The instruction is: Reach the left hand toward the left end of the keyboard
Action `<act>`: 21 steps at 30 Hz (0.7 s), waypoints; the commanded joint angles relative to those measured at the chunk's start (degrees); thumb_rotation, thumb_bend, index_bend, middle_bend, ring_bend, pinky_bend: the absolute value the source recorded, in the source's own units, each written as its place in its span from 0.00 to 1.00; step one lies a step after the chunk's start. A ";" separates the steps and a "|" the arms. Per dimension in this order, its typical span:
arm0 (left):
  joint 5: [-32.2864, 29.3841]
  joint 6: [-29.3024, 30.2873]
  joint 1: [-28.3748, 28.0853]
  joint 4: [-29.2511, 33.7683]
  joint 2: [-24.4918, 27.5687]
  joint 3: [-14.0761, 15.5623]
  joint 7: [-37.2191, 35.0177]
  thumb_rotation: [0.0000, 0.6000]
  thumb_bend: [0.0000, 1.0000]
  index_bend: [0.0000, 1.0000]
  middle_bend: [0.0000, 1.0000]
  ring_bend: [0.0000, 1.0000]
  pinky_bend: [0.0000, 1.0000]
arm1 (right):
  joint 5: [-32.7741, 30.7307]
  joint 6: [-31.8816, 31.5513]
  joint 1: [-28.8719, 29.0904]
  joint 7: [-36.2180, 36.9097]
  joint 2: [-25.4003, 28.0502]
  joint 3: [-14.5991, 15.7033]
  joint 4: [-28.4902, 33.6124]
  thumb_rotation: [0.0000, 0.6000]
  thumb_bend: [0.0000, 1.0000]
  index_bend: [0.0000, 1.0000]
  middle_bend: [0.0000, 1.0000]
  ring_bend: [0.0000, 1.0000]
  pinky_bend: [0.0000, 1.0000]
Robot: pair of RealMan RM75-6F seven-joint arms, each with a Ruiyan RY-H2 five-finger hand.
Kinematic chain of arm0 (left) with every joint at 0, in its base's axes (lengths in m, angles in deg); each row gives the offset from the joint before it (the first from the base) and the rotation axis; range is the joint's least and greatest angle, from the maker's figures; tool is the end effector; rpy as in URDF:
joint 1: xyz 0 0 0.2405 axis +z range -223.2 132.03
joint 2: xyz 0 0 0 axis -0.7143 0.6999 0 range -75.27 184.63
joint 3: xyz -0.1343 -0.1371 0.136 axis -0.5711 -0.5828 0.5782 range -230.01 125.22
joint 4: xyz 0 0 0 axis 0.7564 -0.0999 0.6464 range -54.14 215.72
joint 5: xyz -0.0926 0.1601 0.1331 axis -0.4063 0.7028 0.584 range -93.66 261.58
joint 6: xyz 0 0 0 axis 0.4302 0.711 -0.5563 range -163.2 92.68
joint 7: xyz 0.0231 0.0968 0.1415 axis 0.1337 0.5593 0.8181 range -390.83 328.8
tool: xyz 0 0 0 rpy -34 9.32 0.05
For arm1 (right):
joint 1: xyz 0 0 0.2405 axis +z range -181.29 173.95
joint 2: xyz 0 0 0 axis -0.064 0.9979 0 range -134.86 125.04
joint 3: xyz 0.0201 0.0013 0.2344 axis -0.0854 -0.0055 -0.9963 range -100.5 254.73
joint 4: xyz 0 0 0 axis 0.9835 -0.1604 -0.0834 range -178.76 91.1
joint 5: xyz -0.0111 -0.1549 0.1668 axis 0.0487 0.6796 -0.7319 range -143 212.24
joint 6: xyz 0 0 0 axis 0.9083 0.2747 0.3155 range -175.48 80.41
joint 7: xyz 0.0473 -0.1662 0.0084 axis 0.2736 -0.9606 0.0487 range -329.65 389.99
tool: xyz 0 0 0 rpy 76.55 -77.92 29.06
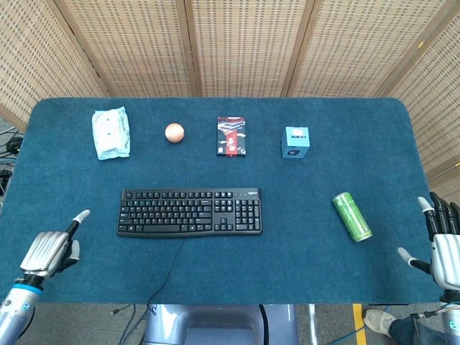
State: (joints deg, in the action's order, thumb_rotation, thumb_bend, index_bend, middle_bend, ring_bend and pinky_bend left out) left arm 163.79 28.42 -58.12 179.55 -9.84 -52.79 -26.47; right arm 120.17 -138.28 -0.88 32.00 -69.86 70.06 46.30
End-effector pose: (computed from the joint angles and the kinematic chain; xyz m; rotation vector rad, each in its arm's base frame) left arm -0.2843 0.2217 0.0588 -1.6318 -1.1977 -0.7139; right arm -0.3007 -0.2138 0.1619 1.2562 -0.8031 0.9908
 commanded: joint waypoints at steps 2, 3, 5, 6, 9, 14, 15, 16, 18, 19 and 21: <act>-8.64 -13.45 -6.90 2.39 1.66 0.08 -2.82 1.00 0.78 0.00 0.96 0.93 0.90 | -0.48 0.20 -0.11 0.77 0.49 -0.16 0.17 1.00 0.00 0.00 0.00 0.00 0.00; -9.16 -14.55 -7.37 2.05 1.37 0.15 -3.06 1.00 0.78 0.00 0.96 0.93 0.90 | -0.53 0.33 -0.09 0.87 0.57 -0.14 0.23 1.00 0.00 0.00 0.00 0.00 0.00; -10.63 -16.95 -8.47 1.06 0.77 0.14 -3.80 1.00 0.78 0.00 0.96 0.93 0.91 | -0.60 0.62 -0.02 0.95 0.69 -0.11 0.23 1.00 0.00 0.00 0.00 0.00 0.00; -11.35 -17.86 -8.94 0.59 0.44 0.04 -4.21 1.00 0.78 0.00 0.96 0.93 0.91 | -0.60 0.68 0.01 0.97 0.70 -0.11 0.27 1.00 0.00 0.00 0.00 0.00 0.00; -12.66 -19.19 -9.82 -1.08 -0.91 -0.15 -4.93 1.00 0.78 0.00 0.96 0.93 0.91 | -0.70 0.83 0.02 0.98 0.76 -0.09 0.40 1.00 0.00 0.00 0.00 0.00 0.00; -12.67 -19.66 -10.23 -2.41 -1.97 -0.22 -6.45 1.00 0.77 0.00 0.96 0.93 0.91 | -0.87 1.00 0.05 0.93 0.77 -0.12 0.43 1.00 0.00 0.00 0.00 0.00 0.00; -12.44 -19.27 -10.21 -2.70 -2.24 -0.28 -6.59 1.00 0.76 0.00 0.96 0.93 0.90 | -0.95 1.09 0.08 0.89 0.76 -0.14 0.42 1.00 0.00 0.00 0.00 0.00 0.00; -12.33 -19.02 -10.19 -2.80 -2.43 -0.37 -6.79 1.00 0.75 0.00 0.96 0.93 0.91 | -1.01 1.17 0.11 0.85 0.75 -0.15 0.40 1.00 0.00 0.00 0.00 0.00 0.00; -11.92 -18.74 -10.20 -2.90 -2.79 -0.47 -7.36 1.00 0.75 0.00 0.96 0.93 0.91 | -1.23 1.36 0.16 0.79 0.74 -0.19 0.36 1.00 0.00 0.00 0.00 0.00 0.00; -11.55 -18.77 -10.32 -2.97 -2.91 -0.36 -7.42 1.00 0.74 0.00 0.96 0.93 0.91 | -1.39 1.51 0.19 0.72 0.76 -0.23 0.33 1.00 0.00 0.00 0.00 0.00 0.00; -11.22 -18.83 -10.55 -3.10 -3.19 -0.24 -7.55 1.00 0.74 0.00 0.96 0.93 0.91 | -1.56 1.65 0.22 0.61 0.80 -0.26 0.38 1.00 0.00 0.00 0.00 0.00 0.00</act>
State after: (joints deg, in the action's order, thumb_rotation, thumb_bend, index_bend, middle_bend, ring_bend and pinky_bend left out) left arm 152.47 9.57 -68.58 176.53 -12.93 -53.07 -33.93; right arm 118.62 -136.63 -0.67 32.61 -69.07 69.81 46.68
